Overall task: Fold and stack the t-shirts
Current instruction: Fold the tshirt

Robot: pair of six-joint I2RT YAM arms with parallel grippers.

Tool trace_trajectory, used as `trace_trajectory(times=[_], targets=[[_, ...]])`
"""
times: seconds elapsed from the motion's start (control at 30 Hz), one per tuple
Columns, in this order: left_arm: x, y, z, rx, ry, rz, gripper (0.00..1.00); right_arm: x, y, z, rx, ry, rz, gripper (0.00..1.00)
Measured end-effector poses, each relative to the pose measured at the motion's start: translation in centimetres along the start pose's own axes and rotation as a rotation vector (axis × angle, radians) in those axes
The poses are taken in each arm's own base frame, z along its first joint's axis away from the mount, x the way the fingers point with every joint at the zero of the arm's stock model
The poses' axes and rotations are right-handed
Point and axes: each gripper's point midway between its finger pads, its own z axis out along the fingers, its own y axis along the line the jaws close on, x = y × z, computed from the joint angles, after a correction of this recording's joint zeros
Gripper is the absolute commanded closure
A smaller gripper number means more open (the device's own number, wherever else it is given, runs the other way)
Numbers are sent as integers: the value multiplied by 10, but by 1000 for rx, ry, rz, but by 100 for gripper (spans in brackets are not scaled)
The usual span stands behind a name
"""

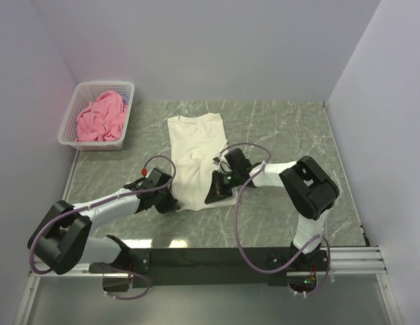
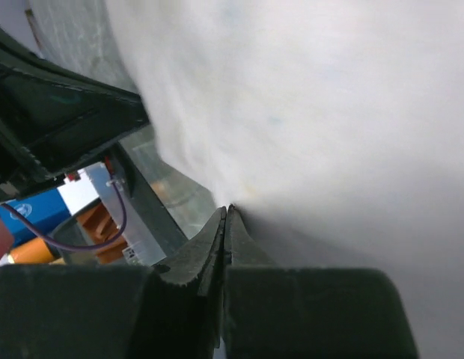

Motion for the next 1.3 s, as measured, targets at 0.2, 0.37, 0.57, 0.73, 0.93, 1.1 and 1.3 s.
trace_trajectory(times=[0.2, 0.37, 0.57, 0.73, 0.93, 1.1, 1.3], targets=[[1, 2, -1, -3, -1, 1, 96, 5, -40, -27, 29, -5, 103, 100], [1, 3, -2, -1, -2, 0, 96, 6, -54, -46, 52, -31, 111, 100], [2, 5, -3, -12, 2, 0, 96, 10, -66, -77, 179, -105, 77, 100], [3, 6, -4, -14, 3, 0, 97, 11, -79, -92, 271, -157, 64, 100], [2, 7, -4, -17, 1, -2, 97, 16, -93, -92, 293, -152, 116, 100], [2, 15, -12, -46, -14, -1, 85, 16, -93, -98, 307, -177, 121, 100], [-1, 24, -37, -76, -45, -13, 51, 13, -89, -128, 409, -281, 94, 92]])
